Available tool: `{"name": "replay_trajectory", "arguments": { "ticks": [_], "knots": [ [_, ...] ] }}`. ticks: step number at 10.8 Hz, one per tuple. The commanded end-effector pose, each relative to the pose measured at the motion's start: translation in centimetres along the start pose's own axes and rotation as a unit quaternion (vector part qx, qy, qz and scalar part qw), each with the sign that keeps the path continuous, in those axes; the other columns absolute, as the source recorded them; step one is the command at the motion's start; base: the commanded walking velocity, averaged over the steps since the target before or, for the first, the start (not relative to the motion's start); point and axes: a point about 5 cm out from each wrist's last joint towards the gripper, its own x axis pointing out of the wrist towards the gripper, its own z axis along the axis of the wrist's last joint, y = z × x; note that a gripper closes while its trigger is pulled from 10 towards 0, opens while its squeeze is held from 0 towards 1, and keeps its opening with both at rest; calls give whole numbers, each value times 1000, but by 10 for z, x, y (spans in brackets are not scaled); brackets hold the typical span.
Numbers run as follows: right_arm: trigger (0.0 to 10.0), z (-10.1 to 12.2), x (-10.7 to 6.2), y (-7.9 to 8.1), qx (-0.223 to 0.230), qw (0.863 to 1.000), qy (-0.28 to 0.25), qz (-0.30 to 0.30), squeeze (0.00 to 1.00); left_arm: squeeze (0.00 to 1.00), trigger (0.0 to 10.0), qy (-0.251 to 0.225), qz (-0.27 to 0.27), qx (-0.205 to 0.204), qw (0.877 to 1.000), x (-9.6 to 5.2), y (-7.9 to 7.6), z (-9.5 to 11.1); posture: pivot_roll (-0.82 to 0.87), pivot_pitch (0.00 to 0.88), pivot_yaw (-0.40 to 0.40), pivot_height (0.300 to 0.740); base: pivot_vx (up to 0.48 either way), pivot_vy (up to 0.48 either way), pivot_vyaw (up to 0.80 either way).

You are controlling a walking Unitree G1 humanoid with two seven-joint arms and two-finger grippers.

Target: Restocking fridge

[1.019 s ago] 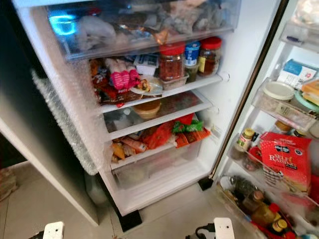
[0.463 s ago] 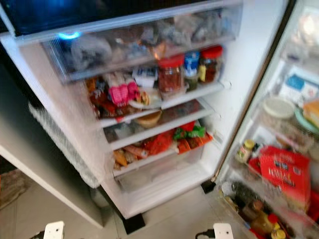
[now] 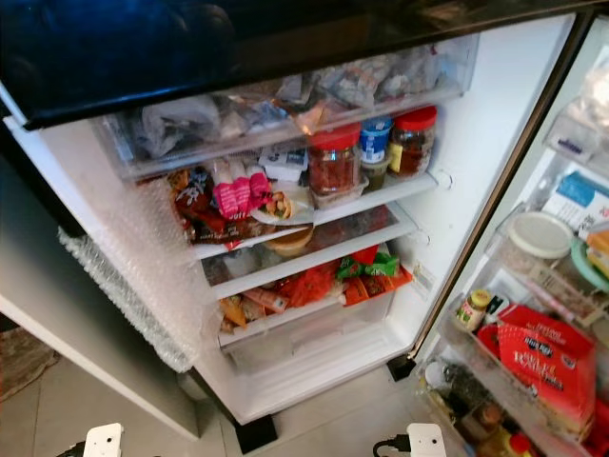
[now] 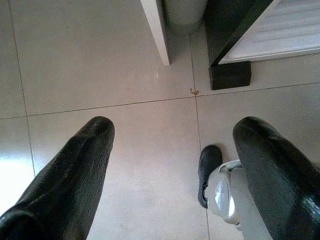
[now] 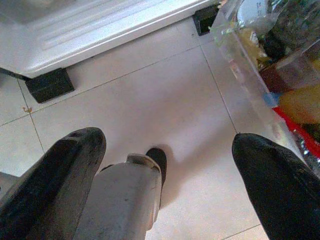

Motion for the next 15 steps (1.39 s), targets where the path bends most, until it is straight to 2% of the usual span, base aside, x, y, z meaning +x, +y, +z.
{"name": "replay_trajectory", "arguments": {
  "ticks": [1,15],
  "knots": [
    [10000,-4,-1,0,11,1000,3,0,0,0,10000,17,2,-7,1000,-1,1,-7,-50,0,46,740,0,352,0],
    [10000,-4,-1,-2,7,1000,3,-13,0,0,10000,18,2,-9,1000,0,-1,-6,-51,3,46,740,0,319,0]
  ]
}}
